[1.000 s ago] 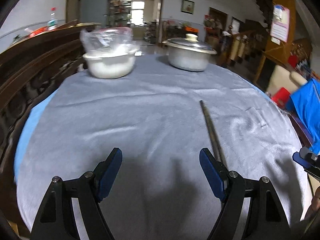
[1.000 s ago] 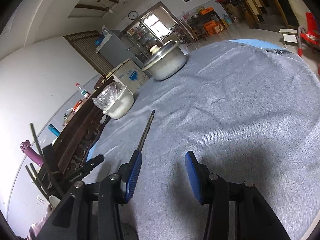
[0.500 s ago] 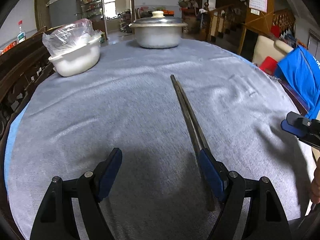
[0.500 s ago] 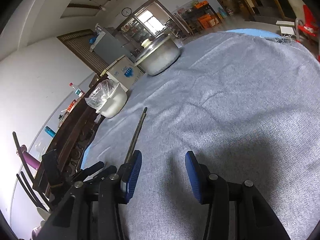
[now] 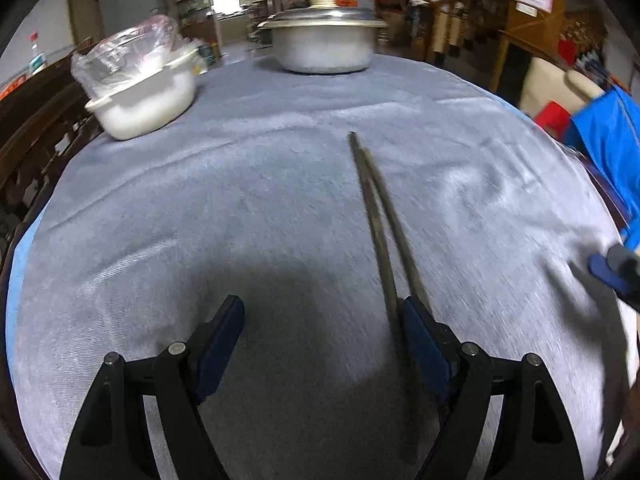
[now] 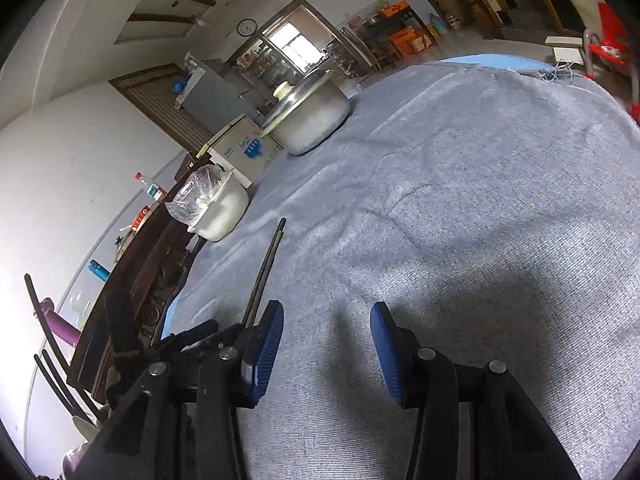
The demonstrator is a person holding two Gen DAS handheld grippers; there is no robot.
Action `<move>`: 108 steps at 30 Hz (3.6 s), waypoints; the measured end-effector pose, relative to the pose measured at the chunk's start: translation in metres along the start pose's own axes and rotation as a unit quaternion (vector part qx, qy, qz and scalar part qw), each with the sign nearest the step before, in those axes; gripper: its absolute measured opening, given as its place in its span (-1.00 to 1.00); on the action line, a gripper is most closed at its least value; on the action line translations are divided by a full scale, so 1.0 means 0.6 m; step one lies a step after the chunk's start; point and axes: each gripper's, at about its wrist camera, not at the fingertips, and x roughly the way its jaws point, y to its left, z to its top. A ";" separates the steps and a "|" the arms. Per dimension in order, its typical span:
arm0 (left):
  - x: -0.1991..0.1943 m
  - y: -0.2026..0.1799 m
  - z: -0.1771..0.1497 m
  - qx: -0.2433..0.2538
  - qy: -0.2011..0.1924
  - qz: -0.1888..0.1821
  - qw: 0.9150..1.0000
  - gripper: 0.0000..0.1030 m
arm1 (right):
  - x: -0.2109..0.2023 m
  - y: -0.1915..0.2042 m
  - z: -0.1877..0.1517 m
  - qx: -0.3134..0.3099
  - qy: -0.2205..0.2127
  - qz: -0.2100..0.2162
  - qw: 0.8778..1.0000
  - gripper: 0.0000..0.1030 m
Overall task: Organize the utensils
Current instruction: 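Close the left gripper on one chopstick while the right gripper grasps the other, then lift both chopsticks upright with both grippers above the holder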
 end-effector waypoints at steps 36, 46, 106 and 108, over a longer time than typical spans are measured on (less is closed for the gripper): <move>0.005 0.129 0.089 -0.082 0.082 -0.070 0.991 -0.54 | 0.389 0.220 0.118 -0.227 0.264 -0.230 0.909 -0.77; 0.081 0.085 0.159 -0.053 0.141 -0.087 0.985 -0.54 | 0.346 0.173 0.114 -0.266 0.255 -0.216 0.904 -0.83; -0.256 0.185 0.101 -0.152 -0.063 -0.044 0.985 -0.90 | 0.086 0.233 0.139 -0.286 0.058 -0.108 0.950 -0.88; -0.295 0.177 0.087 -0.150 -0.086 -0.040 0.984 -0.90 | 0.061 0.238 0.136 -0.287 0.038 -0.100 0.952 -0.88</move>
